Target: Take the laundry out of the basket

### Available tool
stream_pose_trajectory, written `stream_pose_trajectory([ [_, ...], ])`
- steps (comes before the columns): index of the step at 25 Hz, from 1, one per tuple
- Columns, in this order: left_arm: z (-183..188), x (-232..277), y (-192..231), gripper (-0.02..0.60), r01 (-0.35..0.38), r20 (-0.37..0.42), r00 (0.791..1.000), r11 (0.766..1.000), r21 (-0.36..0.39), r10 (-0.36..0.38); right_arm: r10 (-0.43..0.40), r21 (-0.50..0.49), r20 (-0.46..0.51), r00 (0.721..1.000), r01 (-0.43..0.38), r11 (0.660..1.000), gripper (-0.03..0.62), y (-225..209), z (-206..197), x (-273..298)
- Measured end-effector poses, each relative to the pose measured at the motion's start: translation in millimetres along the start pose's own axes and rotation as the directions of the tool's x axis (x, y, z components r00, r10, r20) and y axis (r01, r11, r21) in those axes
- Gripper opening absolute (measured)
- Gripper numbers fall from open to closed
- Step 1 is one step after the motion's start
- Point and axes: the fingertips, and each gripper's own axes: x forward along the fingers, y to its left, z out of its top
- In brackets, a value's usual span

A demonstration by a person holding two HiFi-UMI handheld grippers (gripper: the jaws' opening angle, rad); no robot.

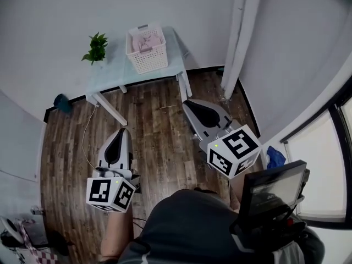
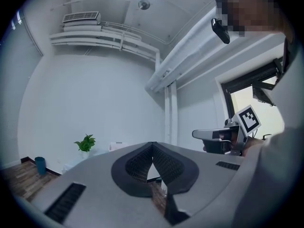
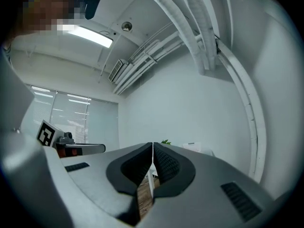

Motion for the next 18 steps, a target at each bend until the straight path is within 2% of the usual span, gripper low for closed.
stream_pose_trajectory([
  [7,2.1,55.4,-0.2,0.008,-0.021,-0.008,1.000,1.000,-0.007,0.021,0.004,0.023,0.001,1.000,-0.004,1.000,0.018,-64.9,1.3,22.8],
  [12,0.8,79.3,17.8,0.008,-0.032,-0.015,0.999,0.999,0.008,0.032,0.023,0.045,-0.023,0.999,-0.022,0.999,0.018,-83.5,-8.1,54.0],
  [18,-15.0,112.0,57.9,0.008,0.011,-0.032,0.999,1.000,0.001,-0.011,-0.013,-0.013,-0.054,0.998,0.013,1.000,0.018,-89.6,-21.9,100.7],
])
